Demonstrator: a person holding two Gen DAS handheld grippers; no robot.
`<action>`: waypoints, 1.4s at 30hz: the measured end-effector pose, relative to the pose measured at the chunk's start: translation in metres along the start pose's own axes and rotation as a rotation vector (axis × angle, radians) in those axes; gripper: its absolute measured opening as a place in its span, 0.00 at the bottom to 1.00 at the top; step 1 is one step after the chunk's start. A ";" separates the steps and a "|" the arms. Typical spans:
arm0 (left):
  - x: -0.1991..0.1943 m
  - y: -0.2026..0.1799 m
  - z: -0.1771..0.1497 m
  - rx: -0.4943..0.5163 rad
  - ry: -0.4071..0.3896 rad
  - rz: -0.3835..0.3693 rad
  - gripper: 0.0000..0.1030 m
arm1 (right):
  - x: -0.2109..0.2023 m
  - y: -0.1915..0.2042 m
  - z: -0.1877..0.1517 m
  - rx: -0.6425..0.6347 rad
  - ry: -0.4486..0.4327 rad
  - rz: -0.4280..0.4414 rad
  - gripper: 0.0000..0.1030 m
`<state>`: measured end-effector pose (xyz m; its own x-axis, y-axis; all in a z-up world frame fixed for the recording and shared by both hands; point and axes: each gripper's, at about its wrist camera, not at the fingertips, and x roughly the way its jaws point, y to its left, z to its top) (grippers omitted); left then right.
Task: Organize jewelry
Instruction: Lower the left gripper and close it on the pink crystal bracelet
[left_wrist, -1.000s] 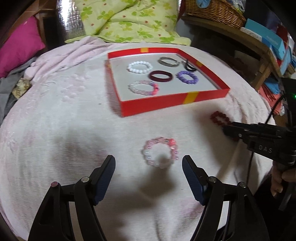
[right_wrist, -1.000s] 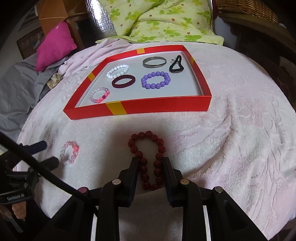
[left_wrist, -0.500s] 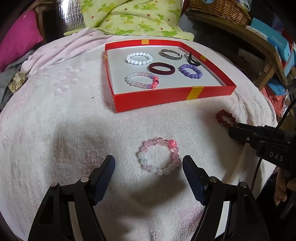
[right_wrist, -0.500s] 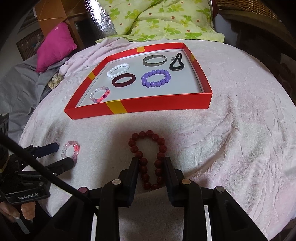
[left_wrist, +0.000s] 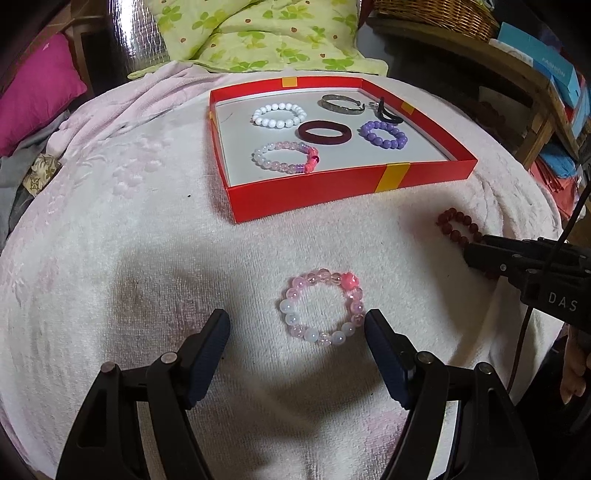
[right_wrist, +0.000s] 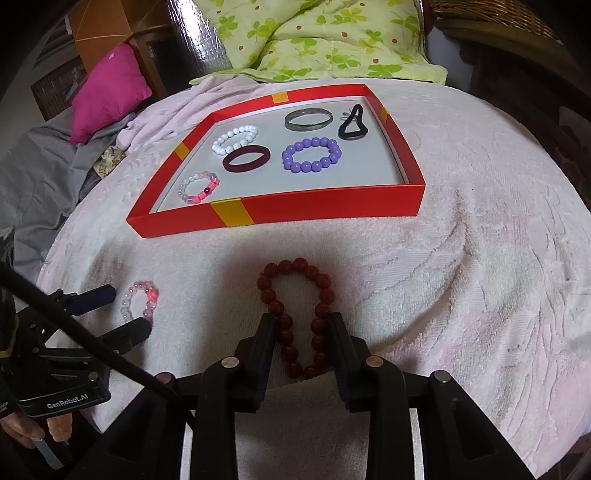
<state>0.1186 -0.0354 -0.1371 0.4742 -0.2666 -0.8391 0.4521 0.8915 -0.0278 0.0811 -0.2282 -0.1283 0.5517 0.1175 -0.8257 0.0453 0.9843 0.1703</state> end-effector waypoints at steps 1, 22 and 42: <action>0.000 0.000 0.000 0.001 0.000 0.001 0.74 | 0.000 0.000 0.000 -0.001 0.000 0.000 0.33; 0.004 -0.007 -0.002 0.038 -0.010 0.002 0.83 | -0.003 -0.006 -0.003 -0.001 0.003 0.036 0.33; -0.001 -0.006 -0.002 0.031 -0.019 -0.007 0.86 | -0.004 -0.007 -0.004 0.004 0.005 0.045 0.33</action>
<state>0.1138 -0.0393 -0.1374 0.4850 -0.2805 -0.8283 0.4785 0.8779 -0.0171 0.0751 -0.2354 -0.1287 0.5491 0.1619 -0.8199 0.0241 0.9776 0.2091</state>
